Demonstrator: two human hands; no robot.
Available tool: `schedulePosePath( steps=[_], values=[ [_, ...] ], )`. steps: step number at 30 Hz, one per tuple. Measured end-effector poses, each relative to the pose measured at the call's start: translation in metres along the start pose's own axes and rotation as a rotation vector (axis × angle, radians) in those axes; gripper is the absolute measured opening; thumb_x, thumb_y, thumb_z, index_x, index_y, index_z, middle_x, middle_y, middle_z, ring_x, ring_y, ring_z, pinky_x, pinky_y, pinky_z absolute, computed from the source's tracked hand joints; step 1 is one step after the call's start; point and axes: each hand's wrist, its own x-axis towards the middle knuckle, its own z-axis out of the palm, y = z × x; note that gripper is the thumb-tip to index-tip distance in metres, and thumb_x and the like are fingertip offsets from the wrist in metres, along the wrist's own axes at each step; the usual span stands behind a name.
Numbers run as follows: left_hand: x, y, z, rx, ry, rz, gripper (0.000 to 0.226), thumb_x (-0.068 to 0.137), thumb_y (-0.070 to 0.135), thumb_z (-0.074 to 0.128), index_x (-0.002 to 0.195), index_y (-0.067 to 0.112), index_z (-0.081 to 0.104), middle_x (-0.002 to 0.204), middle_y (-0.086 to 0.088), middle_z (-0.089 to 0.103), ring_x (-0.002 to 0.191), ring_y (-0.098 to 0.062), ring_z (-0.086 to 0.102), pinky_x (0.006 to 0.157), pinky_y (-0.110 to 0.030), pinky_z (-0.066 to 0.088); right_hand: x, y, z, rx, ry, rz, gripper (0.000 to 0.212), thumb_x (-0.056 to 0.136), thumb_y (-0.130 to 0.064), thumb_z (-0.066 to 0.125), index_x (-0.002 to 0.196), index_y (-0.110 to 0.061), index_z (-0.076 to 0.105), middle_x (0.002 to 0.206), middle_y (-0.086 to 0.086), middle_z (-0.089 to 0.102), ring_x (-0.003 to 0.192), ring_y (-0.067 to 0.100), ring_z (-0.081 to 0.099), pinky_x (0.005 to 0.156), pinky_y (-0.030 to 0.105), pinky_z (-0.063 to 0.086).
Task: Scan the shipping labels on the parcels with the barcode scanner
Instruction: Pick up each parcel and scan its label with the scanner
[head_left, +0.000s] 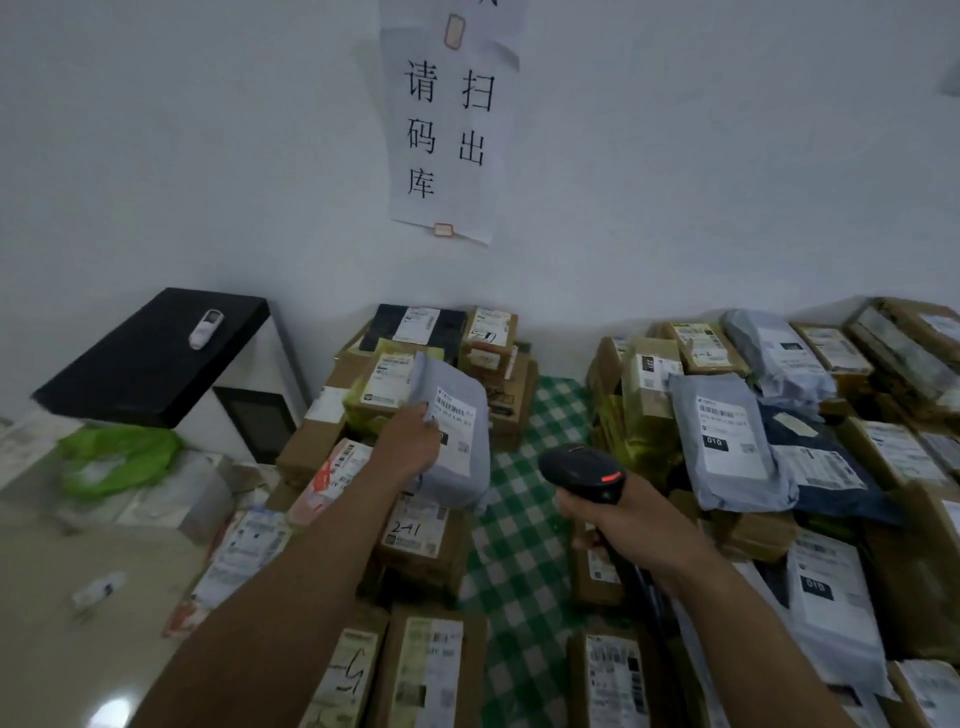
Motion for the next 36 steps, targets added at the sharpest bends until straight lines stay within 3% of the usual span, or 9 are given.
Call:
schedulePosePath(
  steps=[4, 9, 17, 20, 24, 28, 32, 34, 36],
  values=[
    [-0.01, -0.018, 0.005, 0.411, 0.234, 0.203, 0.052, 0.1, 0.03, 0.062, 0.151, 0.029, 0.048, 0.159, -0.009, 0.04, 0.144, -0.03, 0.038, 0.115, -0.043, 0.036, 0.003, 0.002, 0.008, -0.007, -0.007, 0.018, 0.032, 0.096, -0.035, 0.073, 0.125, -0.041, 0.061, 0.111, -0.004, 0.073, 0.078, 0.014, 0.076, 0.071, 0.027, 0.056],
    [-0.046, -0.012, 0.038, 0.444, -0.096, 0.207, 0.084, 0.089, 0.076, 0.054, 0.158, 0.032, 0.032, 0.168, -0.004, 0.024, 0.155, -0.027, 0.022, 0.124, -0.049, 0.022, -0.001, 0.006, 0.007, 0.011, 0.008, 0.043, 0.03, 0.095, -0.035, 0.075, 0.121, -0.043, 0.063, 0.111, -0.005, 0.074, 0.075, 0.013, 0.075, 0.07, 0.027, 0.057],
    [-0.046, -0.027, 0.05, 0.468, -0.057, 0.2, 0.067, 0.102, 0.053, 0.048, 0.158, 0.027, 0.023, 0.168, -0.015, 0.018, 0.154, -0.036, 0.02, 0.124, -0.055, 0.022, -0.027, 0.016, -0.002, 0.037, 0.061, 0.055, 0.025, 0.094, -0.034, 0.076, 0.117, -0.038, 0.066, 0.101, -0.004, 0.079, 0.076, 0.015, 0.076, 0.074, 0.033, 0.059],
    [-0.075, -0.013, 0.061, 0.289, 0.03, 0.288, 0.065, 0.1, 0.046, 0.059, 0.156, 0.025, 0.033, 0.168, -0.007, 0.022, 0.157, -0.028, 0.013, 0.126, -0.052, 0.02, -0.044, 0.025, -0.011, 0.069, 0.09, 0.069, 0.023, 0.096, -0.028, 0.075, 0.117, -0.029, 0.068, 0.095, 0.0, 0.077, 0.065, 0.01, 0.07, 0.065, 0.029, 0.056],
    [-0.132, 0.0, 0.1, -0.037, 0.028, 0.397, 0.045, 0.095, 0.032, 0.07, 0.137, 0.019, 0.06, 0.143, -0.001, 0.051, 0.134, -0.02, 0.046, 0.112, -0.043, 0.043, -0.071, 0.05, -0.024, 0.091, 0.143, 0.097, 0.022, 0.096, -0.028, 0.074, 0.117, -0.03, 0.067, 0.092, 0.0, 0.077, 0.067, 0.012, 0.07, 0.059, 0.027, 0.051],
    [-0.184, 0.004, 0.154, -0.176, -0.252, 0.162, 0.049, 0.096, 0.037, 0.071, 0.141, 0.03, 0.054, 0.136, 0.008, 0.053, 0.118, -0.014, 0.056, 0.1, -0.032, 0.05, -0.095, 0.083, -0.03, 0.09, 0.206, 0.163, 0.021, 0.096, -0.029, 0.074, 0.116, -0.026, 0.069, 0.099, 0.002, 0.079, 0.069, 0.013, 0.072, 0.061, 0.028, 0.053],
    [-0.202, -0.014, 0.21, -0.357, -0.518, -0.009, 0.049, 0.087, 0.047, 0.077, 0.13, 0.031, 0.058, 0.129, 0.008, 0.067, 0.111, -0.006, 0.067, 0.097, -0.039, 0.058, -0.114, 0.112, -0.03, 0.094, 0.244, 0.226, 0.017, 0.097, -0.028, 0.074, 0.113, -0.028, 0.069, 0.098, 0.003, 0.079, 0.073, 0.016, 0.074, 0.063, 0.028, 0.053],
    [-0.211, -0.022, 0.227, -0.435, -0.55, 0.009, 0.04, 0.084, 0.031, 0.085, 0.114, 0.036, 0.059, 0.112, 0.014, 0.071, 0.1, 0.007, 0.068, 0.089, -0.027, 0.06, -0.12, 0.124, -0.03, 0.098, 0.257, 0.256, 0.018, 0.096, -0.028, 0.075, 0.113, -0.027, 0.07, 0.096, 0.001, 0.08, 0.074, 0.016, 0.075, 0.064, 0.029, 0.054],
    [-0.222, -0.025, 0.236, -0.51, -0.575, 0.0, 0.067, 0.076, 0.014, 0.092, 0.124, 0.033, 0.05, 0.118, 0.014, 0.067, 0.104, 0.007, 0.066, 0.083, -0.016, 0.056, -0.126, 0.135, -0.029, 0.091, 0.272, 0.272, 0.017, 0.095, -0.027, 0.076, 0.111, -0.025, 0.072, 0.093, -0.001, 0.081, 0.072, 0.015, 0.074, 0.063, 0.029, 0.054]
  ],
)
